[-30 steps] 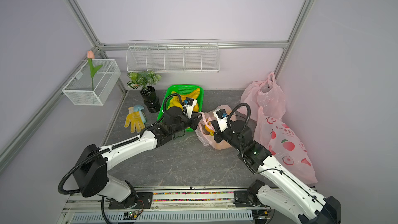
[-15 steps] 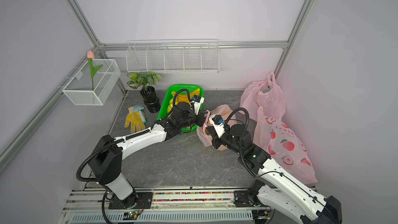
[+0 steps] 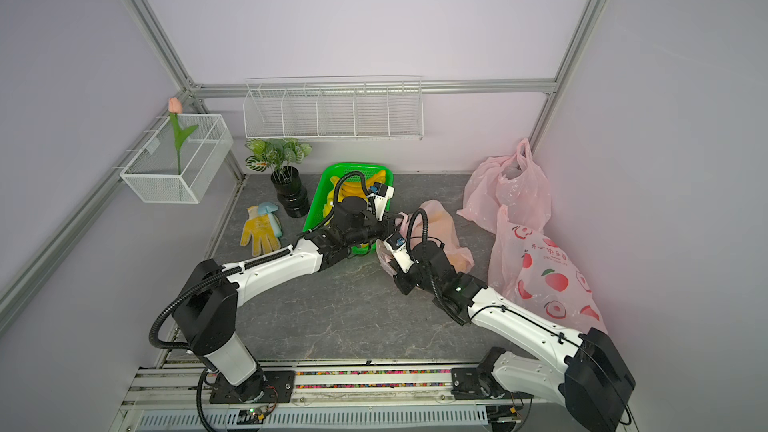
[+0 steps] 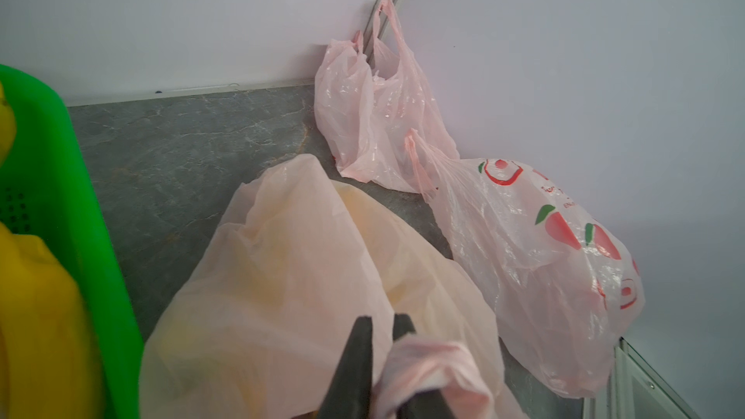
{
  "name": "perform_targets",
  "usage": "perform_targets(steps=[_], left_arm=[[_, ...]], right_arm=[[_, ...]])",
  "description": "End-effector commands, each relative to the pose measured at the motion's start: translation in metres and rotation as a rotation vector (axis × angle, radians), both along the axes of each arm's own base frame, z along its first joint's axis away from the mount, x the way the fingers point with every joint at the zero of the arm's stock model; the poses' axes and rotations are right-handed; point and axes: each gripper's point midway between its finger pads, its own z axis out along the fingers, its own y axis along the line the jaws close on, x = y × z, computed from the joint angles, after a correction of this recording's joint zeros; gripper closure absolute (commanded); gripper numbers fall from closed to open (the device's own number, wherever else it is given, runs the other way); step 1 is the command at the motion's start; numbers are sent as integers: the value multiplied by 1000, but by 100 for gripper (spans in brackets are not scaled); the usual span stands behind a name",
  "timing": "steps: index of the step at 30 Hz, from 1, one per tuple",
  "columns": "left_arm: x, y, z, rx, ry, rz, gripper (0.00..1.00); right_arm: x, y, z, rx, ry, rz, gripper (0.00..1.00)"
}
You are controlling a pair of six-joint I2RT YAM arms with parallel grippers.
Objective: Place the banana into a plastic bag & tie a knot
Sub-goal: Cross the plastic bag at the center of the board.
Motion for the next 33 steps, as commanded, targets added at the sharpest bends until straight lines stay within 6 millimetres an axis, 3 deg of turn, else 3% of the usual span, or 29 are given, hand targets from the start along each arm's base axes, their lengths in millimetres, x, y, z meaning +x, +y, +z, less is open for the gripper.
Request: perform_targets(steps=[1,8,13,20,27,33], left_arm=[[-9,0,22,-69,-20,-23,86],[-14,7,7,-60,14,-49,85],[-10,24,-5,-77,13,-49,77],[-24,28,-11,15,-148,-151,50],[-37,34,-33,149,-338,-255,45],[-54,37,-16,137,-599,-340,44]], right_arm=[[19,-22,-19,-69,-11,-154,90],[48,-52,-15,-20,-60,-344,86],[48,-50,-11,78,-64,-301,85],[38,-45,-3,151,-93,-222,84],[33,-49,-3,155,-104,-210,83],[31,-54,-6,149,-106,-211,83]])
